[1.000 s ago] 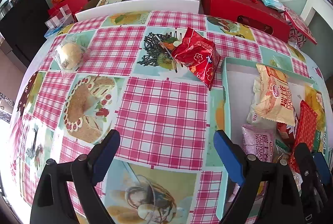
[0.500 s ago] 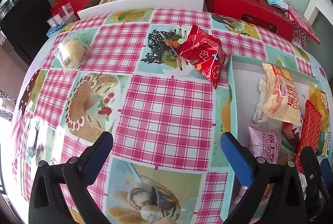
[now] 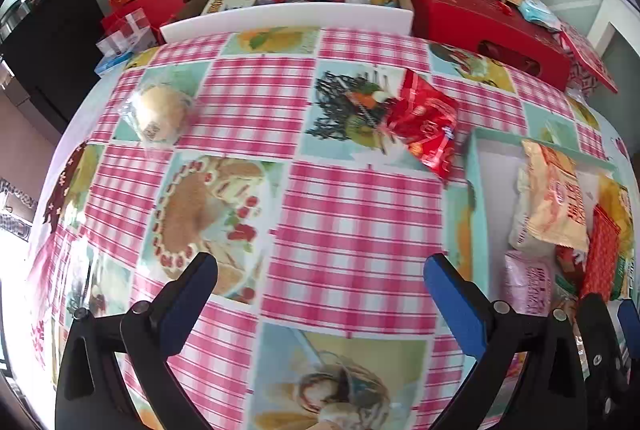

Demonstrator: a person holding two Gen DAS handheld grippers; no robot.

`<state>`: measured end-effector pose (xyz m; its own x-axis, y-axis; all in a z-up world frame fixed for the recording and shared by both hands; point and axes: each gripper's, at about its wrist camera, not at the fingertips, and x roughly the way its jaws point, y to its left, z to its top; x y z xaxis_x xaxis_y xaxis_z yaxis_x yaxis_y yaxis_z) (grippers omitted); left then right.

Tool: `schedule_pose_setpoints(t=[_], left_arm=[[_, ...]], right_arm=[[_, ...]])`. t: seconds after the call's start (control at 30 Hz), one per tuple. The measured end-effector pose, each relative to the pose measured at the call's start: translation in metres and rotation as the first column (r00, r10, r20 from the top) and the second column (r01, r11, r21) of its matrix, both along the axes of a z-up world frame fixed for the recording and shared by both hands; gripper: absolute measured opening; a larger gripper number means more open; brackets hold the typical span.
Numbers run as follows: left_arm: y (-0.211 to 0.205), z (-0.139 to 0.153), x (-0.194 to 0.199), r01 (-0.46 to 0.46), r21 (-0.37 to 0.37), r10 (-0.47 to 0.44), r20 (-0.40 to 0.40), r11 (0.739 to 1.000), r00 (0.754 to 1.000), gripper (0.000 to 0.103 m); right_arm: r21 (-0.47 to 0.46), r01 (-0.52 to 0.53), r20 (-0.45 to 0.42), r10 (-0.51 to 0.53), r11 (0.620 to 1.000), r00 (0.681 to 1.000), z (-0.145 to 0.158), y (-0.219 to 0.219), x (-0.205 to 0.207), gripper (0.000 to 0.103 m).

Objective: Organize snacks
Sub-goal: 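Withdraw both open tools from the tray toward the remaining snacks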

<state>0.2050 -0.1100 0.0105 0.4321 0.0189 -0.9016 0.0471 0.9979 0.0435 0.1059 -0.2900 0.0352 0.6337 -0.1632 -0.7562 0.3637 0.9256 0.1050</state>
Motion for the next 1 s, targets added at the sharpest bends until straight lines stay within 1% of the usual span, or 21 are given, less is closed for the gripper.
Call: schedule_pose_setpoints(t=[0.27,0.4,0.57,0.7,0.83,0.9,1.0], left_arm=[[0.032,0.002,0.013,-0.046,0.030,0.046,0.011,0.998,0.999,0.103],[0.041,0.001,0.021,-0.053,0.041,0.053,0.009,0.998,0.999,0.103],[0.053,0.000,0.032,-0.059,0.018,0.059,-0.006,0.998,0.998,0.103],[0.067,0.000,0.045,-0.084,0.002,0.084,-0.016,0.996,0.996,0.103],[0.088,-0.002,0.064,-0.109,-0.008,0.109,-0.039,0.994,0.993,0.103],[0.103,-0.003,0.077,-0.139,0.001,0.139,-0.049,0.990,0.989,0.103],[0.130,-0.008,0.097,-0.205,-0.007,0.204,-0.079,0.979,0.976,0.103]], right_arm=[[-0.006,-0.065,-0.020,0.065,0.998,0.998,-0.005,0.024,0.010,0.103],[-0.010,-0.077,-0.005,0.077,0.997,0.997,-0.001,0.032,0.014,0.103],[-0.018,-0.124,-0.001,0.124,0.992,0.992,0.004,0.047,0.029,0.103],[-0.011,-0.169,0.002,0.169,0.985,0.986,0.008,0.060,0.048,0.103],[-0.024,-0.228,-0.048,0.226,0.973,0.973,0.008,0.070,0.079,0.103],[-0.041,-0.259,-0.074,0.255,0.965,0.964,0.007,0.074,0.093,0.103],[-0.069,-0.316,-0.140,0.304,0.946,0.942,0.001,0.082,0.118,0.103]])
